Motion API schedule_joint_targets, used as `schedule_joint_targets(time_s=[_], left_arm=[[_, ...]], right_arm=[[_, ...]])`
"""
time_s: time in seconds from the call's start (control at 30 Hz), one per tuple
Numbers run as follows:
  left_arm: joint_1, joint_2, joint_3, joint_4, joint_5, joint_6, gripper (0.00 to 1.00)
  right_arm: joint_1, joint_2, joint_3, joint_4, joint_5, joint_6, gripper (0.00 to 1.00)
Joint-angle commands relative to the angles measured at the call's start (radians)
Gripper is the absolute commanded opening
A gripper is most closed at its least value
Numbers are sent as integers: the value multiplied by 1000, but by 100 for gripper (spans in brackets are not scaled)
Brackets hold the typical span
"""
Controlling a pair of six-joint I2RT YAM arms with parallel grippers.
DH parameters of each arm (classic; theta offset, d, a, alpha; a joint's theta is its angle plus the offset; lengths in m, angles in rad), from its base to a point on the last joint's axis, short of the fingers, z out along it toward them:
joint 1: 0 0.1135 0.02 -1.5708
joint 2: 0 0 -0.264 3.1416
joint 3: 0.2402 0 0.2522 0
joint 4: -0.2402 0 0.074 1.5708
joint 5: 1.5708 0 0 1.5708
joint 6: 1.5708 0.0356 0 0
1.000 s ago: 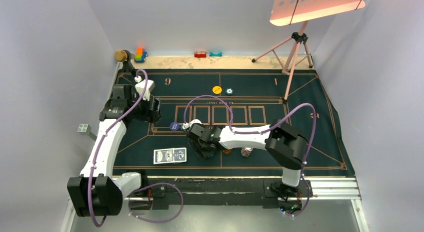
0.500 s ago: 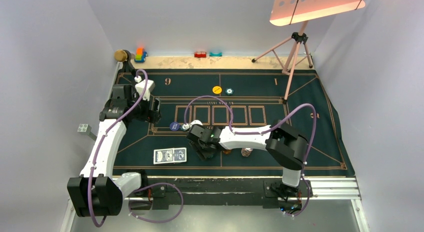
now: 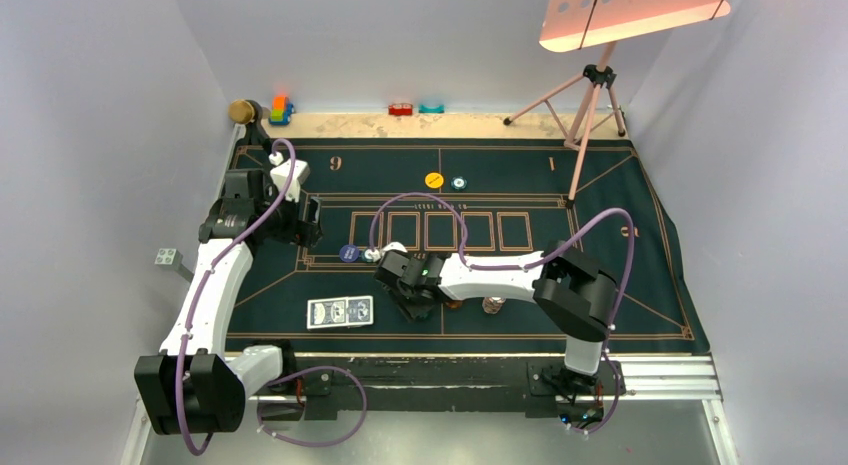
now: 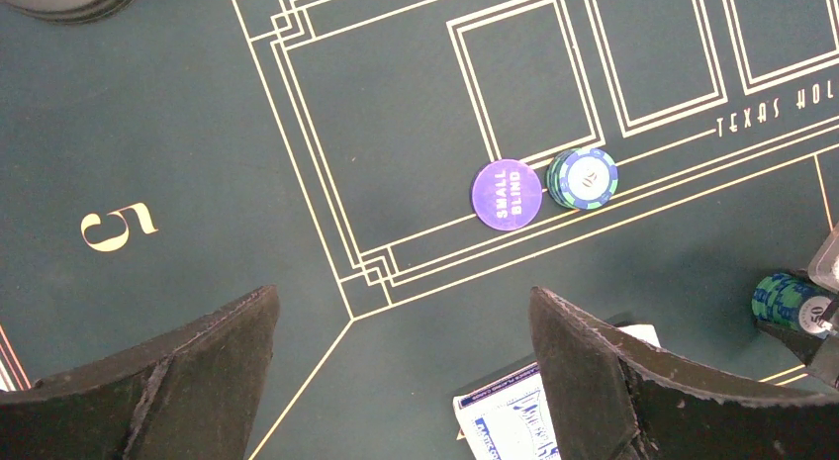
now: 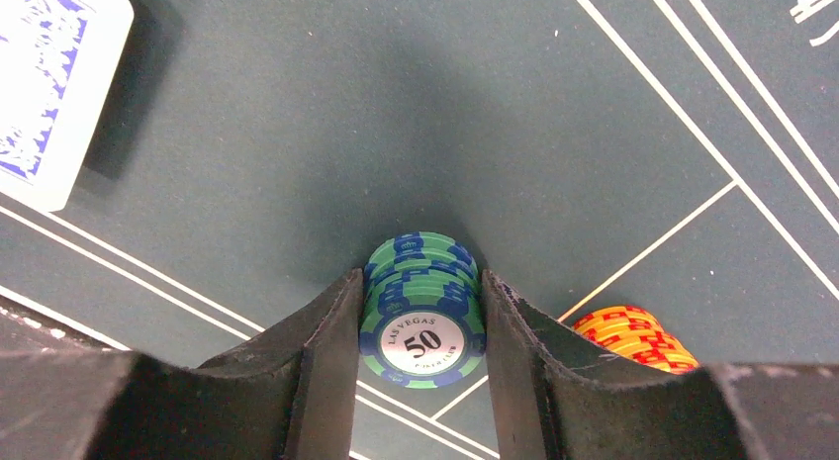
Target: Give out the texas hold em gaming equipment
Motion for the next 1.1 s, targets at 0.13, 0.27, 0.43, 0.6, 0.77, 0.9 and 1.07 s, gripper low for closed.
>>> schedule_joint_targets(time_s=[0.13,0.27,0.43,0.6,0.77,0.9,1.07], left_arm=[[7,-15,-1,22,18,5,100],[6,-16,-1,21,17,7,100],[6,-15,-1,20,18,6,100],[7,-11,-1,21,17,5,100],[7,-11,2,16,19,6,100],[6,-12,3,14,20,6,100],[7,-12,4,13,24,6,100]], right_arm=[[0,-76,75,-109,53,-24,11],[-24,-106,120,-124,60,-36,10],[-80,-148,152,-139,65,-47,9],[-246,-229,133,-152,94,-41,6],[-428,-305,54,-156,154,2,5],[-553,-328,-33,-152,187,46,5],[-683,-357,-130,-123,214,109,2]])
